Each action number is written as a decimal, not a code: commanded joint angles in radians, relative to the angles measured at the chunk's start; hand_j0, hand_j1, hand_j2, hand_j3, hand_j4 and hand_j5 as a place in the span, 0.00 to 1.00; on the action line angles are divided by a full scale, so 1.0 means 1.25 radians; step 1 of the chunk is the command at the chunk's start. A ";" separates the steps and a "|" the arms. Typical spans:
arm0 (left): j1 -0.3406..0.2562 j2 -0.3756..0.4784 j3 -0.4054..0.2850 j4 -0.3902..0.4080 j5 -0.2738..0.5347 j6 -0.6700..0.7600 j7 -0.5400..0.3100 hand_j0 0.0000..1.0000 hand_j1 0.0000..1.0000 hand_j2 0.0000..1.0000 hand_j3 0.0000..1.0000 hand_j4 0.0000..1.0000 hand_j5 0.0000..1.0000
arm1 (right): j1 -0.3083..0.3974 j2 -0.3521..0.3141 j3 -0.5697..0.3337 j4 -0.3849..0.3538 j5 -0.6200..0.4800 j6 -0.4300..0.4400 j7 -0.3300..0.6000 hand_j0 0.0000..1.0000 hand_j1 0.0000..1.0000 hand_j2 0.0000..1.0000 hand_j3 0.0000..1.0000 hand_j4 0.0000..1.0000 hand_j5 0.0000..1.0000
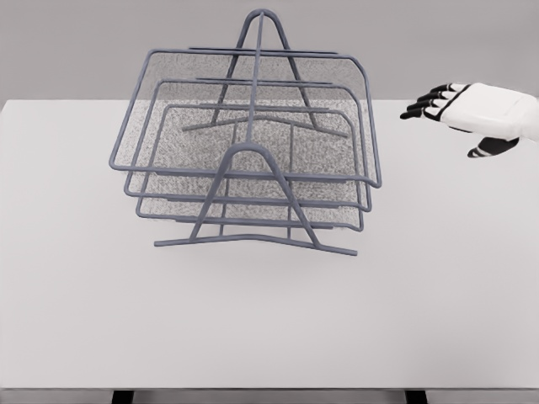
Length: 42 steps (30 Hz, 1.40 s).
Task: Pull out the upper folder box with right arm
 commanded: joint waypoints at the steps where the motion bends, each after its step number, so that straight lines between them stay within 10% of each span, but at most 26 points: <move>1: 0.000 0.000 0.000 0.000 0.000 0.000 0.000 1.00 1.00 1.00 1.00 1.00 1.00 | -0.005 0.053 0.030 0.061 0.040 -0.031 0.000 1.00 1.00 1.00 1.00 1.00 1.00; 4: 0.000 0.000 0.000 0.000 0.000 0.000 0.000 1.00 1.00 1.00 1.00 1.00 1.00 | -0.155 0.195 0.087 0.185 0.068 -0.033 0.000 1.00 1.00 1.00 1.00 1.00 1.00; 23: 0.000 0.000 0.000 0.000 0.000 0.000 0.000 1.00 1.00 1.00 1.00 1.00 1.00 | -0.053 0.160 0.013 -0.006 -0.030 -0.033 0.000 1.00 1.00 1.00 1.00 1.00 1.00; 42: 0.000 0.000 0.000 0.000 0.000 0.000 0.000 1.00 1.00 1.00 1.00 1.00 1.00 | 0.055 -0.054 -0.019 -0.014 -0.038 -0.033 0.000 1.00 1.00 1.00 1.00 1.00 1.00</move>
